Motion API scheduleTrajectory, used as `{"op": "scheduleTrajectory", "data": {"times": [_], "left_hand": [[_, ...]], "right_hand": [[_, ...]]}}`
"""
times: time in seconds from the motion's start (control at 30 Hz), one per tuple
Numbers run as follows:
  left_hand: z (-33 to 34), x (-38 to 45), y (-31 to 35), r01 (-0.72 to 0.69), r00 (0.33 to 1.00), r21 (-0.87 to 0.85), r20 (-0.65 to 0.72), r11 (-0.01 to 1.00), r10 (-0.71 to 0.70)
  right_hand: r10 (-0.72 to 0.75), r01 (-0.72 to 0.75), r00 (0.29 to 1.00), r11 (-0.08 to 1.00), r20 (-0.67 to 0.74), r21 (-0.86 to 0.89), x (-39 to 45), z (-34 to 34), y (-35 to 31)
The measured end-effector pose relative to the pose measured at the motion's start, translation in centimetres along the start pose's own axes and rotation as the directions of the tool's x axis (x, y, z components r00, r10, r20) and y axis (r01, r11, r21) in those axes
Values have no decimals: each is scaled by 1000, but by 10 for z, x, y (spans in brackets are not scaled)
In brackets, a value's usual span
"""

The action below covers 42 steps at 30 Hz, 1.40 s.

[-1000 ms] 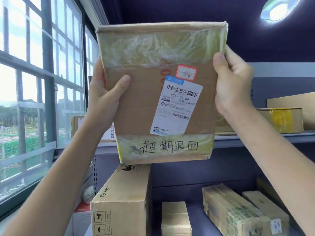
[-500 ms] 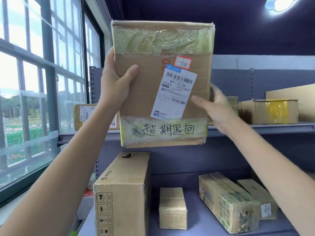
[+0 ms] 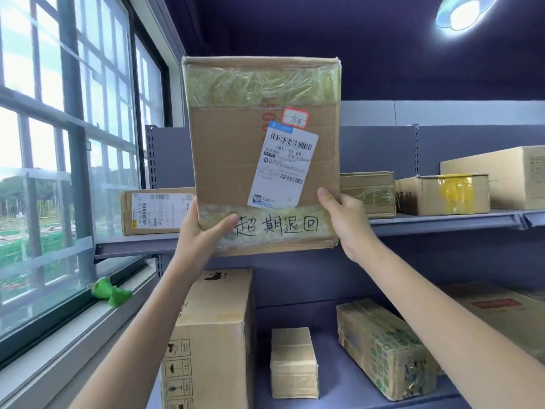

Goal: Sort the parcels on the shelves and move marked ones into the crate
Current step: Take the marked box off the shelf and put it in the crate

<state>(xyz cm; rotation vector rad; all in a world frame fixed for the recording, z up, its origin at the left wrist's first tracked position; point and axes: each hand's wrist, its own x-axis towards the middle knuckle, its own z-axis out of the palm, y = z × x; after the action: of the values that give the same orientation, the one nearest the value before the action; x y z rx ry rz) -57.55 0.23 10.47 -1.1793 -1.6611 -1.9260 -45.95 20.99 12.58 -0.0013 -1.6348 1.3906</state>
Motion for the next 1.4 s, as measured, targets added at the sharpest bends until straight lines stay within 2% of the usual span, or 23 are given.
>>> {"op": "scheduleTrajectory", "data": {"times": [0.17, 0.33, 0.47, 0.53, 0.77, 1.03, 1.23, 1.4], "left_hand": [[-4, -4, 15, -55, 997, -55, -61, 997, 51], [-10, -17, 41, -124, 992, -136, -48, 983, 118], [-5, -28, 38, -37, 999, -325, -28, 945, 29], [6, -35, 30, -11, 1000, -351, 5, 936, 13], [75, -81, 36, -78, 976, -325, 170, 942, 139], [191, -182, 84, 12, 915, -440, 366, 898, 167], [280, -275, 131, 140, 873, -412, 481, 900, 84], [336, -347, 142, 339, 813, -369, 578, 865, -72]], "right_hand": [[-147, 155, 984, 985, 103, -74, -28, -4, -6], [-260, 263, 965, 961, 42, -80, -60, -10, -24], [-380, 377, 925, 919, -4, -116, -94, -20, -45], [-402, 392, 915, 906, -39, -159, -108, -30, -48], [-287, 231, 939, 934, -188, -272, -159, -105, -51], [-224, 105, 936, 914, -271, -391, -249, -249, -95], [-103, -54, 931, 909, -350, -413, -335, -352, -123], [7, -212, 897, 884, -441, -417, -388, -417, -126]]}}
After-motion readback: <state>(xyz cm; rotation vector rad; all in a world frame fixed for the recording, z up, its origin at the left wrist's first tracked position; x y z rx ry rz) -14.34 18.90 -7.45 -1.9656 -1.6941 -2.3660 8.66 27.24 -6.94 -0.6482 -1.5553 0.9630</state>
